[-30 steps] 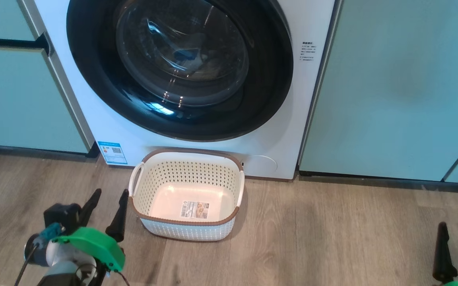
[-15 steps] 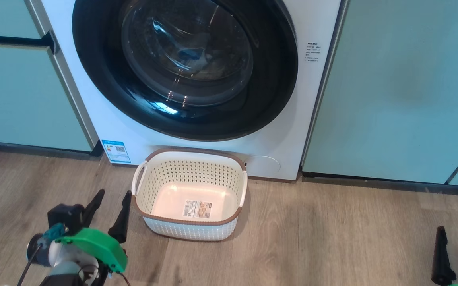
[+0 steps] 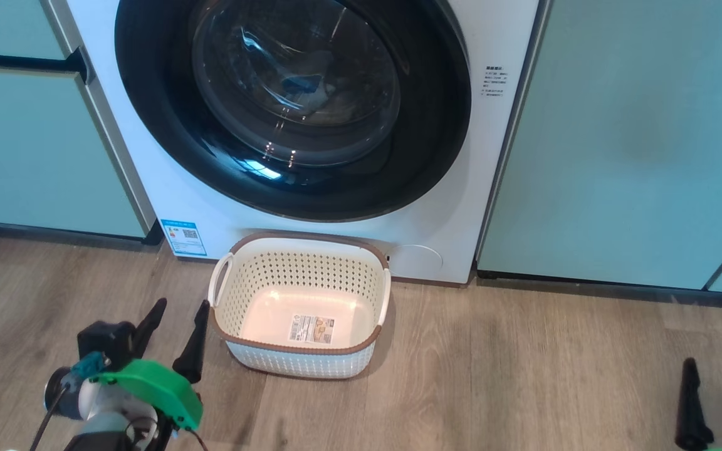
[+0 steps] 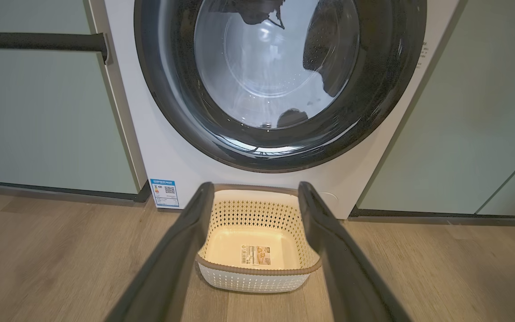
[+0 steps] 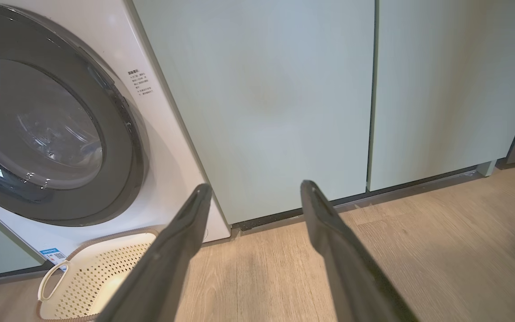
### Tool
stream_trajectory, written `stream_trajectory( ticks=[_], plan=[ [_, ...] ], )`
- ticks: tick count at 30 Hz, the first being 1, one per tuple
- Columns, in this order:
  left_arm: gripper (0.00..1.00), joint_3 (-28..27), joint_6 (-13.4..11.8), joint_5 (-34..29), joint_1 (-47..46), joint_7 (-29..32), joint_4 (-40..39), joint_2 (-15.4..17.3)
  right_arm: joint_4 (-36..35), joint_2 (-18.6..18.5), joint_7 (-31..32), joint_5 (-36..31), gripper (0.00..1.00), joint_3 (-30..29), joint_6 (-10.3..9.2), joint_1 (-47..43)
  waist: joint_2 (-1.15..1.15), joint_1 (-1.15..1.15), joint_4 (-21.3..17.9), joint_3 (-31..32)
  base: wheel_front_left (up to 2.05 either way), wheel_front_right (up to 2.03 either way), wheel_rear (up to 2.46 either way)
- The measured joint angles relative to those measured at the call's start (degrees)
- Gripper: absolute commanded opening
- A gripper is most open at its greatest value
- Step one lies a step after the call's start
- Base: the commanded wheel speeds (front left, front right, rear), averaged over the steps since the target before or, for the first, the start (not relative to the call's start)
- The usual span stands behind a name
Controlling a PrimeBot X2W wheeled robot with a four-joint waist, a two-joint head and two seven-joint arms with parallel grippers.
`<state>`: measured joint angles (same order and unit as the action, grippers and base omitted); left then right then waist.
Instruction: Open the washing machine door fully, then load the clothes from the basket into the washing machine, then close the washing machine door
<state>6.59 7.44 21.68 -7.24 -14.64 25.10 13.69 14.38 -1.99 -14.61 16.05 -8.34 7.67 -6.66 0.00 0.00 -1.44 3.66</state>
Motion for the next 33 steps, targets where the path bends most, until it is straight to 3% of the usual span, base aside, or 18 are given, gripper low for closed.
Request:
stream_trajectory(
  ticks=[5, 6, 14, 33],
  plan=[
    [1.0, 0.05, 0.0, 0.0, -0.02, 0.0, 0.24, -0.1, 0.33, 0.02, 0.0, 0.01, 1.0, 1.44, 0.0, 0.0, 0.0, 0.0, -0.03, -0.06, 0.0, 0.0, 0.0],
    [0.0, 0.49, -0.01, 0.02, -0.03, 0.0, 0.31, -0.11, 0.48, 0.02, 0.0, 0.02, 0.0, 1.51, 0.0, 0.0, 0.0, 0.0, 0.01, -0.08, 0.0, 0.0, 0.0],
    [0.0, 2.03, -0.01, 0.41, 6.49, 0.54, 5.57, -3.54, 6.84, 0.77, 0.54, 0.49, 0.0, 1.71, 0.01, -2.96, 0.0, 0.0, 0.05, -0.16, 0.0, 0.0, 0.0],
    [0.0, 0.52, -0.02, 11.31, 6.02, 3.56, 3.46, -4.43, 6.27, 0.77, 3.68, 12.12, 0.0, 1.68, 0.01, -2.05, 0.0, 0.0, 0.26, -0.73, 0.0, 0.0, 0.0]
  ],
)
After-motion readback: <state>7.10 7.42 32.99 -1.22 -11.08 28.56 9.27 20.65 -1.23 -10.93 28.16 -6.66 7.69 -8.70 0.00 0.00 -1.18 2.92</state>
